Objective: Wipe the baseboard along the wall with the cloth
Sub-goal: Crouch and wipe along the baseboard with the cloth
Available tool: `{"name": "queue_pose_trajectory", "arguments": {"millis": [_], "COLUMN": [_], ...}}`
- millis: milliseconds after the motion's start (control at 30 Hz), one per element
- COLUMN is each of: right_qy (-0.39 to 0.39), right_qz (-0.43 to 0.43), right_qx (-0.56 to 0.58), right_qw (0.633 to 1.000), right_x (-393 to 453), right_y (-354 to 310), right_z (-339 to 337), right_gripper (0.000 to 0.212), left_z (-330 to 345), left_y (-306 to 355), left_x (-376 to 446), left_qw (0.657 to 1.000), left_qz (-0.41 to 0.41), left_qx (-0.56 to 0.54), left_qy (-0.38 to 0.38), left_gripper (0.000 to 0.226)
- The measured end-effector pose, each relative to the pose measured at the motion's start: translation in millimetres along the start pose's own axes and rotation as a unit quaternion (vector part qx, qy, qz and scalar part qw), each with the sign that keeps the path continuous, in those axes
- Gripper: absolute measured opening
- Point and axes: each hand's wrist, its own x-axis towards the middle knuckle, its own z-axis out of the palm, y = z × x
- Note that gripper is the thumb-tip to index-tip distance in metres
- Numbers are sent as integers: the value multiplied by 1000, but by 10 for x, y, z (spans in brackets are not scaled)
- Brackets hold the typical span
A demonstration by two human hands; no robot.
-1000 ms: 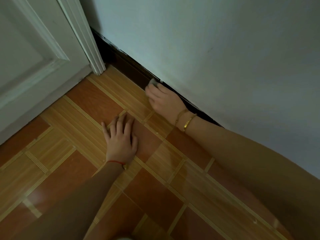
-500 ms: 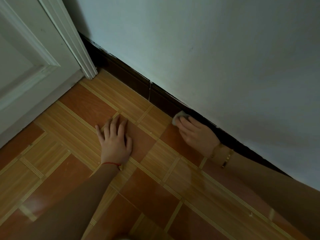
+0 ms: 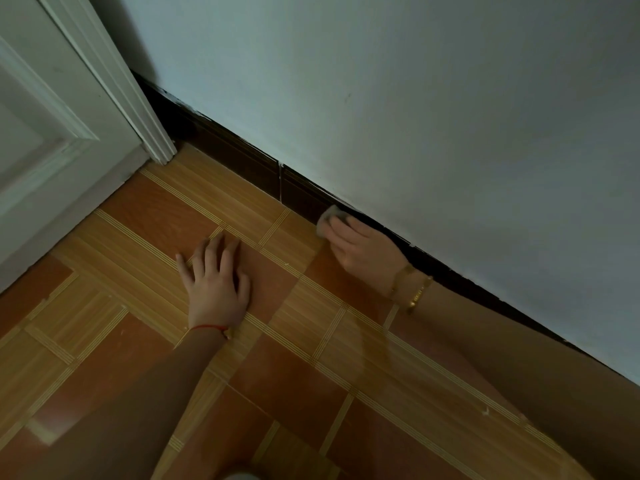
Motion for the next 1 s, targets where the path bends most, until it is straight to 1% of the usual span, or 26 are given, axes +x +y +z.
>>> {"name": "queue_pose_trajectory", "arguments": {"millis": [67,133,300,367,433,533,667,733,800,833,867,933,1000], "right_qy": [-15,-4,7,20,37,67,53,38,18,9,6,3,2], "right_qz": [14,36,67,66,53,34,10,4,-4,-7,-11,-14,-12], "right_qx": [-14,-5,3,-5,-12,-22,-47,-46,-40,-34,-32,-32,-21], "right_qw": [1000,999,998,998,998,997,997,998,999,999,999,999,1000], "right_x": [-275,-471,-540,-453,-280,147,564,524,362,252,129,-106,-230], "right_y": [-23,-41,-42,-37,-5,74,80,92,126,141,145,123,84], "right_z": [-44,-109,-168,-131,-98,-101,-106,-101,-126,-143,-142,-120,-88], "right_gripper": [27,33,49,44,32,29,18,24,43,49,48,39,43], "left_z": [3,9,19,24,39,48,67,90,105,110,112,115,114], "left_y": [3,14,64,103,123,125,245,296,306,303,305,318,339], "left_x": [-4,-11,-20,-22,-43,-89,-142,-165,-184,-186,-186,-179,-175], "left_qw": [1000,1000,999,999,999,999,998,998,998,998,998,998,998], "left_qz": [1,3,-4,-13,-23,-42,-53,-55,-56,-56,-57,-61,-63], "left_qx": [5,12,38,42,38,9,-16,-10,-2,2,6,15,21], "left_qy": [3,6,-8,-13,-11,-3,7,9,7,5,4,2,-2], "left_gripper": [52,52,55,55,54,51,48,50,52,53,53,52,52]}}
